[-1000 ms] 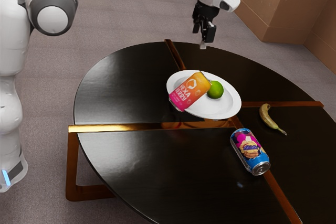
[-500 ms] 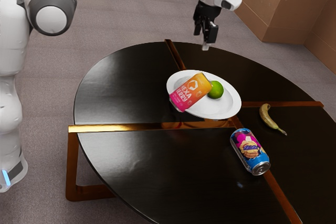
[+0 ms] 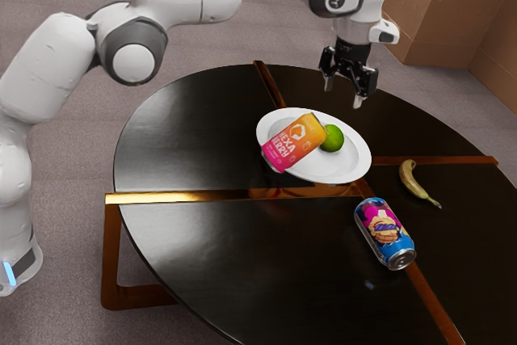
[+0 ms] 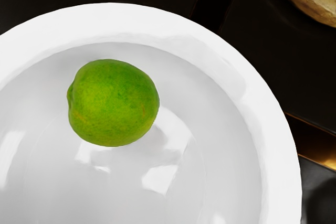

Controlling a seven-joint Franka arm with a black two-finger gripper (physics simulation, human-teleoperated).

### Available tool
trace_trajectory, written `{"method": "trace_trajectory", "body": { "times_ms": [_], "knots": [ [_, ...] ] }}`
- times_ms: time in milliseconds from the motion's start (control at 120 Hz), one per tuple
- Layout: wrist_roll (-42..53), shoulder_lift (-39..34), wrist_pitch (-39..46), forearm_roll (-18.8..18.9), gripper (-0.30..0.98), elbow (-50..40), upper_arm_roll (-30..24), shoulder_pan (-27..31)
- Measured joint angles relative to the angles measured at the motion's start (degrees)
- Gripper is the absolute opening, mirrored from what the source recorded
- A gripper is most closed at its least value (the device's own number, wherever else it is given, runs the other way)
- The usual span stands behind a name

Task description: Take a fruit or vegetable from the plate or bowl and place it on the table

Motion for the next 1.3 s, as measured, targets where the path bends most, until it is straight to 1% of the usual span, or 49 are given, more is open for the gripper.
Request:
{"method": "trace_trajectory", "body": {
  "times_ms": [308,458,583,742,942,1300],
  "knots": [
    [-3.69,3.27,1.32,-0.15,0.69,-0.24,0.14,0.46],
    [-3.95,7.15,1.52,-0.61,0.69,2.93,0.09,2.50],
    [-3.93,8.71,1.62,-1.37,0.69,3.67,-0.02,3.51],
    [-3.46,9.82,2.24,-2.07,0.69,3.79,-0.47,3.39],
    [1.67,9.87,2.66,-5.25,0.69,3.70,-0.13,3.29],
    [14.88,11.30,2.82,-7.81,0.69,3.05,0.24,3.57]
  ]
}}
